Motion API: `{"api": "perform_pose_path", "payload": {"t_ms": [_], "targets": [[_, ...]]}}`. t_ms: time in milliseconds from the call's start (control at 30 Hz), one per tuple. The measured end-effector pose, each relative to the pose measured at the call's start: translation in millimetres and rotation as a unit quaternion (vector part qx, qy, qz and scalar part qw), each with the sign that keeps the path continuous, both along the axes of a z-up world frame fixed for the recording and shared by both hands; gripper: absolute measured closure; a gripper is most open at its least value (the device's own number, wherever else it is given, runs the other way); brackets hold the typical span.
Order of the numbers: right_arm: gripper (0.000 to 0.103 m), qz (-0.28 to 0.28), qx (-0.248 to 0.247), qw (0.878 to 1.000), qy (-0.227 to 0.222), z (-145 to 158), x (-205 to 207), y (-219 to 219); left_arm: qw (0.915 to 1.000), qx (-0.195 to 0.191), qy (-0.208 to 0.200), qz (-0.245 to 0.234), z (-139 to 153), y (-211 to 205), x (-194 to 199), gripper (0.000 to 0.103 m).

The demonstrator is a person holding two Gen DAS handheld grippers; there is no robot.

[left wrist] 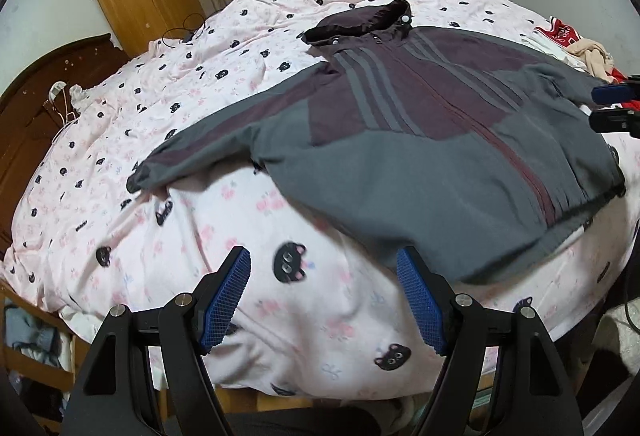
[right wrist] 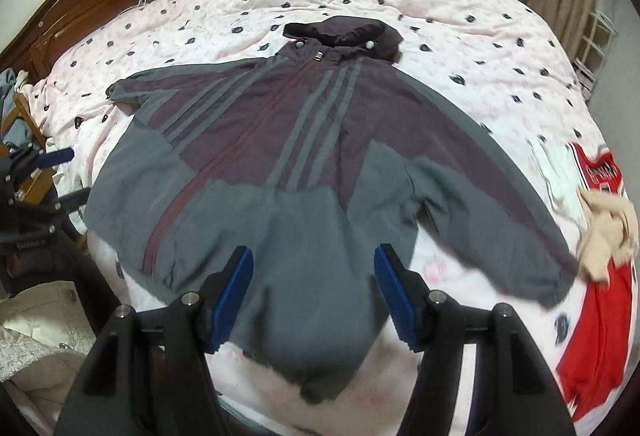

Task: Fold clothes
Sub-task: 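Lay the jacket flat on the bed, hood away from the hem, and open both grippers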

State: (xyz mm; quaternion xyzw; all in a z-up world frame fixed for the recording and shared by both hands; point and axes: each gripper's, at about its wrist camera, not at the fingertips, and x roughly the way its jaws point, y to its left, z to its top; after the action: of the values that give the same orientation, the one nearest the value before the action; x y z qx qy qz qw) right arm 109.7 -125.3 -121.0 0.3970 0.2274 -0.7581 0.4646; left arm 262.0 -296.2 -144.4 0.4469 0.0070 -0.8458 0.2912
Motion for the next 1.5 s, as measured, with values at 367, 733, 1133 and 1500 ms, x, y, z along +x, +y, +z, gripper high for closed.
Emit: {"api": "perform_pose_path", "payload": {"t_ms": [367,733,1133,1500], "targets": [[0.038,-0.03,-0.022,0.999,-0.027,-8.2,11.2,42.9,0.9974,0.052,0.049,0.004,-0.5,13.4,18.2,0.032],[0.038,-0.027,-0.046,0.998,-0.042,-6.8,22.2,51.2,0.9958,0.063,0.066,-0.003,-9.0,29.1,8.0,0.032],[0.038,-0.034,-0.05,0.996,-0.061,-18.4,29.2,63.3,0.9912,0.026,0.118,0.053,-26.1,15.3,9.8,0.032],[0.038,-0.066,-0.031,0.997,-0.031,-29.5,32.3,68.0,0.9873,-0.059,0.105,0.103,-32.0,6.2,12.1,0.032]]}}
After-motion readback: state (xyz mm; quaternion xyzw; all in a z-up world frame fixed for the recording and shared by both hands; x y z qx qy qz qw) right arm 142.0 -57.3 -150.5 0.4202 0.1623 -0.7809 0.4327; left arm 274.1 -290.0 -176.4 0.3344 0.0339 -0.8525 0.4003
